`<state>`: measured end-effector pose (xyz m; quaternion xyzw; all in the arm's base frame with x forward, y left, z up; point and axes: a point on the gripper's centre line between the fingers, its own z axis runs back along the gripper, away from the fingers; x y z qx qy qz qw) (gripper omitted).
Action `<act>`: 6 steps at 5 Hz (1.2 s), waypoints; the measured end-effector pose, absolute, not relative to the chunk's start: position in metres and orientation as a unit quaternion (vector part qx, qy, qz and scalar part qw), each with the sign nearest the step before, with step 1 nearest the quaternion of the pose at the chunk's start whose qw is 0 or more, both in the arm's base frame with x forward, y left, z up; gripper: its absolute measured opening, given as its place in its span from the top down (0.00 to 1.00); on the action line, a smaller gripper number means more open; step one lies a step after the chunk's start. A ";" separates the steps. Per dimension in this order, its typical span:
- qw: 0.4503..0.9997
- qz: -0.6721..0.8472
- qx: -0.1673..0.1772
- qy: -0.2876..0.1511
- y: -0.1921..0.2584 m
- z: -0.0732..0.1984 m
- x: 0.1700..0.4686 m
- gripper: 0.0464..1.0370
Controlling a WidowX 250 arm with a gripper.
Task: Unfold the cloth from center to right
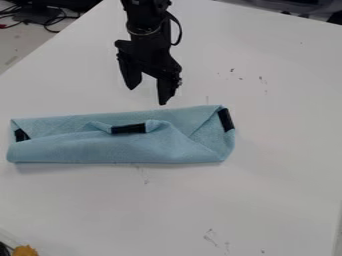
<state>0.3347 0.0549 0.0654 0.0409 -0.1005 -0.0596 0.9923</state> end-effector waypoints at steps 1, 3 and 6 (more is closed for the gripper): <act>0.994 -0.057 0.038 -0.083 0.055 0.054 0.331 0.04; 0.996 -0.041 0.040 -0.063 0.048 0.046 0.317 0.04; 0.997 -0.020 0.014 -0.069 0.048 0.025 0.297 0.04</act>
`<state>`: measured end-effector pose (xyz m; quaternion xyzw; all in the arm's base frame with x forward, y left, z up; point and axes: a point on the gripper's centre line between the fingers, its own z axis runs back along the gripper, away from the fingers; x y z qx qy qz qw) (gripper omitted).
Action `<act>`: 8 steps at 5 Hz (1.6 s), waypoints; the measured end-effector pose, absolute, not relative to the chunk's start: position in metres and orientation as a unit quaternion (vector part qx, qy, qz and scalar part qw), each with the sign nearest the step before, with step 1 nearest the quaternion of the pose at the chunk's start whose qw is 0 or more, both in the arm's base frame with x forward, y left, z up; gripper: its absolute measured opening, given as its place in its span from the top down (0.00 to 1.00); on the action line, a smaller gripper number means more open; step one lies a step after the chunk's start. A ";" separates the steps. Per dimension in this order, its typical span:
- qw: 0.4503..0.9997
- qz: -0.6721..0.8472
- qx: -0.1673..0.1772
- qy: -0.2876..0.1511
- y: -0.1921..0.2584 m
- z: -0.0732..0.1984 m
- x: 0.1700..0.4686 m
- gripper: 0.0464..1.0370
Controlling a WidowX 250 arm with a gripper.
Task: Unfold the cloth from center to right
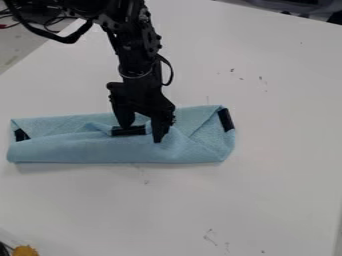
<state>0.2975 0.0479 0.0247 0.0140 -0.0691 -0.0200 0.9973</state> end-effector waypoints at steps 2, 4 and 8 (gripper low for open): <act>0.997 -0.033 0.015 -0.068 0.054 0.027 0.308 0.04; 0.998 -0.032 0.012 -0.061 0.062 0.021 0.314 0.04; 0.998 -0.030 0.006 -0.053 0.064 0.017 0.313 0.87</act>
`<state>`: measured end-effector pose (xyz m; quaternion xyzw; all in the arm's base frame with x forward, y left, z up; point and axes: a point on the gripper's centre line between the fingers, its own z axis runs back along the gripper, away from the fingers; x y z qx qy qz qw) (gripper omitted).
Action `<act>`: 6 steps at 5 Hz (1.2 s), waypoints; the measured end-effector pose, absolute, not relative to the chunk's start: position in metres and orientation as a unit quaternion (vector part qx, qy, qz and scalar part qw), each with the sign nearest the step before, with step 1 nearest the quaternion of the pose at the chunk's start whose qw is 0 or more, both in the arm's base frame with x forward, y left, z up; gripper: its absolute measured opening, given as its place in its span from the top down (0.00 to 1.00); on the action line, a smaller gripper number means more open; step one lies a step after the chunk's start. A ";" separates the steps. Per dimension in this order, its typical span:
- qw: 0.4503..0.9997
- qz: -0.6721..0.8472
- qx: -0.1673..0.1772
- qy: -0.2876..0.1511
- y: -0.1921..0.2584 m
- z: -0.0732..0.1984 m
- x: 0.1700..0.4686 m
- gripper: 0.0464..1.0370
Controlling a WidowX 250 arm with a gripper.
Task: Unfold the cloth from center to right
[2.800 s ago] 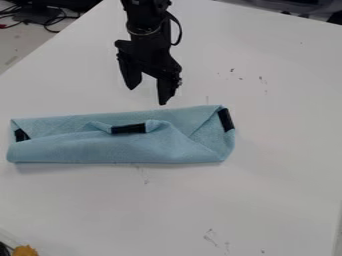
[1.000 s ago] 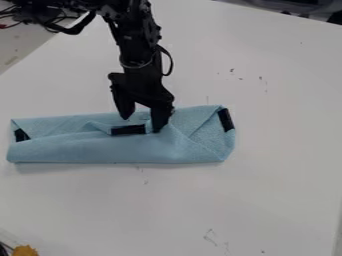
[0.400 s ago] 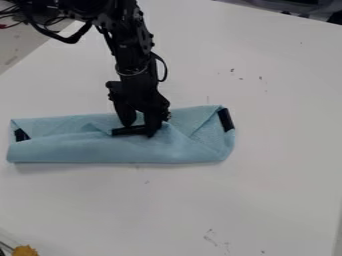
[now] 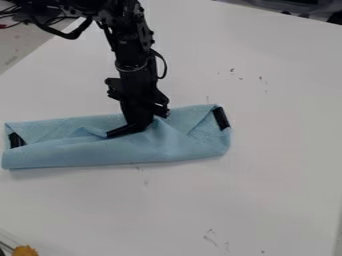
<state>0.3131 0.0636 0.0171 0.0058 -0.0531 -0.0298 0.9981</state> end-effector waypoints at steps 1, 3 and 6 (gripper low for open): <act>0.998 -0.038 0.016 -0.040 0.060 0.019 0.312 0.97; 0.995 -0.059 0.051 -0.060 0.046 0.055 0.318 0.99; 0.997 0.021 0.021 -0.064 0.005 0.040 0.246 0.99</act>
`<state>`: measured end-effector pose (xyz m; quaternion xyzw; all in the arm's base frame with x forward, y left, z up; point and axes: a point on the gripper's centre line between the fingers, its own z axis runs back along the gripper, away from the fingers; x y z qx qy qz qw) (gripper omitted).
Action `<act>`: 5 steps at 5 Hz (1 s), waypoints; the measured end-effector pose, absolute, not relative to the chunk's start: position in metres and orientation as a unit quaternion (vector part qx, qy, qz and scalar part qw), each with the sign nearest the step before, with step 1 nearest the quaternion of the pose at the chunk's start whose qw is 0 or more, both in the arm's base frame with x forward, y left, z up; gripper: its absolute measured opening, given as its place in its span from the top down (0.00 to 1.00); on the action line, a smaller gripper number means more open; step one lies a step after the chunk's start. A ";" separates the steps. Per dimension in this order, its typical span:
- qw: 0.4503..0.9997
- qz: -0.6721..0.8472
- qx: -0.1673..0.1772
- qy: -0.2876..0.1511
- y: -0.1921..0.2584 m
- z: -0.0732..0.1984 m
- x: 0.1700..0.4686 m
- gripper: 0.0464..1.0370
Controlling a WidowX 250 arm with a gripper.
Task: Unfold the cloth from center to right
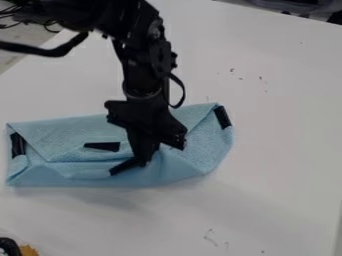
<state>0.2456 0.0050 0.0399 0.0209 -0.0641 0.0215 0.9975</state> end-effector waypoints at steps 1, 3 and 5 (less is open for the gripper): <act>0.997 0.044 0.005 -0.064 -0.009 0.027 0.233 0.99; 0.995 0.076 -0.001 -0.071 -0.023 0.027 0.215 0.97; 0.993 0.098 -0.003 -0.070 -0.033 0.032 0.199 0.54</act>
